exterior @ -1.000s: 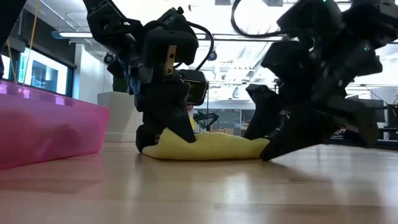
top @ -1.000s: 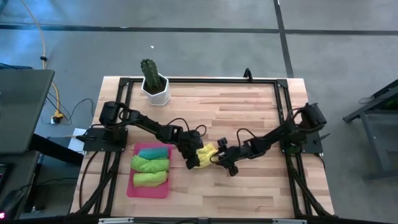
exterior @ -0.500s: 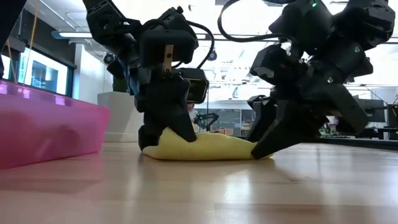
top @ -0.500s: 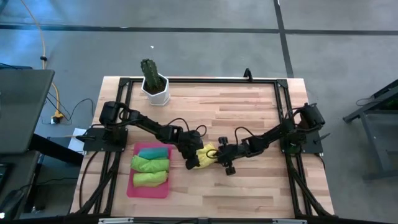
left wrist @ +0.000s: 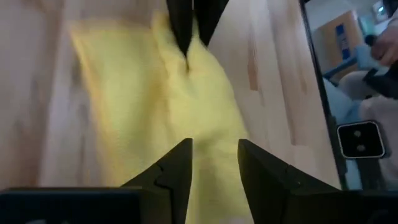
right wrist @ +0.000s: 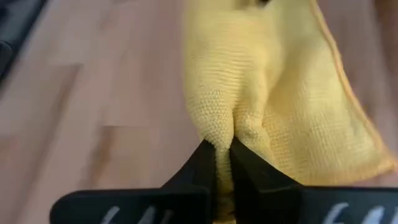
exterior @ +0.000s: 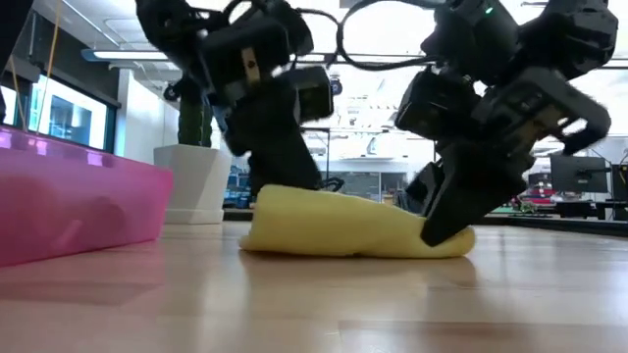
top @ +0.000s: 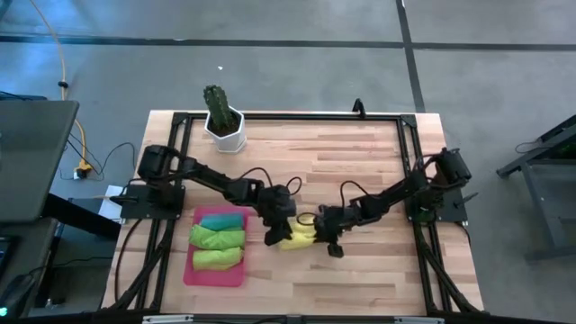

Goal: Roll microfiber towels into tight, uniform cylinder then place into a basket
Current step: Roll the yellow towel

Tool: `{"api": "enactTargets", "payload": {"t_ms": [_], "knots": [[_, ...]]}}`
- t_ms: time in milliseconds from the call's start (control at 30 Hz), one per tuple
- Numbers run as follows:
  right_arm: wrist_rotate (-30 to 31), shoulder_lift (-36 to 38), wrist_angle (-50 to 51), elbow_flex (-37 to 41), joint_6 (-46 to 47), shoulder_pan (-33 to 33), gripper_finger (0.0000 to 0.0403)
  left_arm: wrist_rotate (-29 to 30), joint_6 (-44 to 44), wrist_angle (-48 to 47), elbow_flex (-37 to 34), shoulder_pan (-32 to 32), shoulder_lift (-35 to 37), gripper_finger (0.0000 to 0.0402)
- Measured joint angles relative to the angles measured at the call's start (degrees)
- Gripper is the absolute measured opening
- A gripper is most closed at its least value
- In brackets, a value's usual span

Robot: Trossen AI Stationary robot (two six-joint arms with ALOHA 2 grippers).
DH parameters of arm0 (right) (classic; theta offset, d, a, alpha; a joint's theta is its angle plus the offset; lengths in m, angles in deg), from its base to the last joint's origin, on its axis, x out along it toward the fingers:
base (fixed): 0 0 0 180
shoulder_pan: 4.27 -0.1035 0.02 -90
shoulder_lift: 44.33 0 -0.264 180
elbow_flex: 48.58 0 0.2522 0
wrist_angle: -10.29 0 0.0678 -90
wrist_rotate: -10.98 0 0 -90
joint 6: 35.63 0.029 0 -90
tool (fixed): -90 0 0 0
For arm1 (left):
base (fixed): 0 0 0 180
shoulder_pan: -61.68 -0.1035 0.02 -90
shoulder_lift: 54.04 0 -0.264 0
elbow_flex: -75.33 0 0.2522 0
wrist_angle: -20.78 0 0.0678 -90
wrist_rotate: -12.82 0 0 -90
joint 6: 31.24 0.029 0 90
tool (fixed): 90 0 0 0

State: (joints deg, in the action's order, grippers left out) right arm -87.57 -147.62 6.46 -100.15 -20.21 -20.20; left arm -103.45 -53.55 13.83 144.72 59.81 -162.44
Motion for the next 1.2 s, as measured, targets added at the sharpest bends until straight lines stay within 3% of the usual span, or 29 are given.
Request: {"api": "enactTargets", "payload": {"t_ms": [133,267,667,933,1200], "knots": [[-8.8,-0.1,0.3,0.2,7.7,1.6,0.0010,3.9,7.1,-3.9,0.0,0.8,4.4,0.0116],[-14.7,-0.3,0.2,0.3,14.8,4.0,0.0011,11.8,12.9,-7.1,0.0,3.7,8.4,0.0116],[-23.4,-0.2,-0.5,0.2,28.4,9.9,0.0012,36.2,12.9,-5.0,0.0,14.9,6.1,0.0116],[-24.4,-0.2,-0.4,0.1,30.9,10.8,0.0012,37.0,7.7,-3.9,0.0,16.2,5.8,0.0115],[-23.8,-0.3,0.1,-0.4,30.0,10.7,0.0012,35.0,1.4,-2.8,0.1,16.2,0.2,0.0115]]}}
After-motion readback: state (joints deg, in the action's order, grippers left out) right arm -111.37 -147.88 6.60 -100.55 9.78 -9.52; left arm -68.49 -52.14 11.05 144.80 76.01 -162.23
